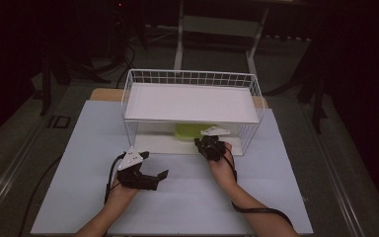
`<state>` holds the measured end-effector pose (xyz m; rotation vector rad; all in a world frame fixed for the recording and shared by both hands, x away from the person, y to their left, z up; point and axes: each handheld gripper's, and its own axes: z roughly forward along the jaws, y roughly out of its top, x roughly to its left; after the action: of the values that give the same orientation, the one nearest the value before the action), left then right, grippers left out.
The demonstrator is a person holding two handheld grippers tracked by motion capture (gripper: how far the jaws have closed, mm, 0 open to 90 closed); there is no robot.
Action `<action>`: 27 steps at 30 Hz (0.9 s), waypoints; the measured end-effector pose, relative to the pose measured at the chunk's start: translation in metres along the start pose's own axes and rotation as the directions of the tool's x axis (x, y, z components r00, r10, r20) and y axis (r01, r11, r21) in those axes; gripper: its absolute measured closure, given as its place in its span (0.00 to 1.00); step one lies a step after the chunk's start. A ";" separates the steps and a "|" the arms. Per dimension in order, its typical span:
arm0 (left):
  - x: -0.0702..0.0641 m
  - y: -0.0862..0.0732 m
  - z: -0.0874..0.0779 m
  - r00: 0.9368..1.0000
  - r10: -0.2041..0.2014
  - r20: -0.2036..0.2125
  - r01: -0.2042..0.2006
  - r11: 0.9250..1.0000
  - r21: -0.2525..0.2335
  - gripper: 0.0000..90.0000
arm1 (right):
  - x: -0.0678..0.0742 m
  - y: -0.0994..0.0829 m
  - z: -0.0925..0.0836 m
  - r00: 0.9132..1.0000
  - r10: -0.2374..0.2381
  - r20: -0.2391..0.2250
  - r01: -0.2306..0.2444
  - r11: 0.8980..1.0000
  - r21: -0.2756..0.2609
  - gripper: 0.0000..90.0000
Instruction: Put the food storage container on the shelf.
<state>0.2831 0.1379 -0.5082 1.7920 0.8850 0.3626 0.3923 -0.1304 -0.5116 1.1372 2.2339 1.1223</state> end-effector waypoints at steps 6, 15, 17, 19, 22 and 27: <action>0.000 0.000 0.000 1.000 0.001 0.004 -0.001 1.000 -0.002 0.01 | -0.005 0.003 0.003 0.999 0.038 0.003 -0.038 0.999 -0.004 1.00; 0.002 -0.001 0.000 1.000 -0.004 -0.003 0.004 1.000 0.003 0.01 | 0.001 0.003 0.003 0.999 0.037 -0.012 -0.037 0.999 -0.006 0.96; 0.002 -0.001 0.000 1.000 -0.005 -0.001 0.005 1.000 0.002 0.01 | 0.001 0.002 0.001 1.000 0.023 -0.019 -0.024 1.000 -0.016 0.94; 0.002 -0.001 -0.001 1.000 -0.003 0.004 0.003 1.000 0.001 0.01 | 0.001 0.000 -0.002 1.000 0.012 -0.024 -0.013 1.000 -0.027 0.91; 0.002 -0.001 -0.001 1.000 0.002 0.006 -0.002 1.000 -0.002 0.01 | 0.001 -0.003 -0.009 0.998 0.040 -0.041 -0.041 0.999 -0.033 0.88; 0.001 0.000 -0.001 0.999 0.001 0.045 0.000 1.000 -0.025 0.01 | 0.003 -0.007 -0.026 0.997 0.031 -0.067 -0.034 0.998 -0.052 0.84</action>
<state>0.2834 0.1389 -0.5079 1.7701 0.8452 0.3308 0.3710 -0.1430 -0.5011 1.1347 2.2288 1.2420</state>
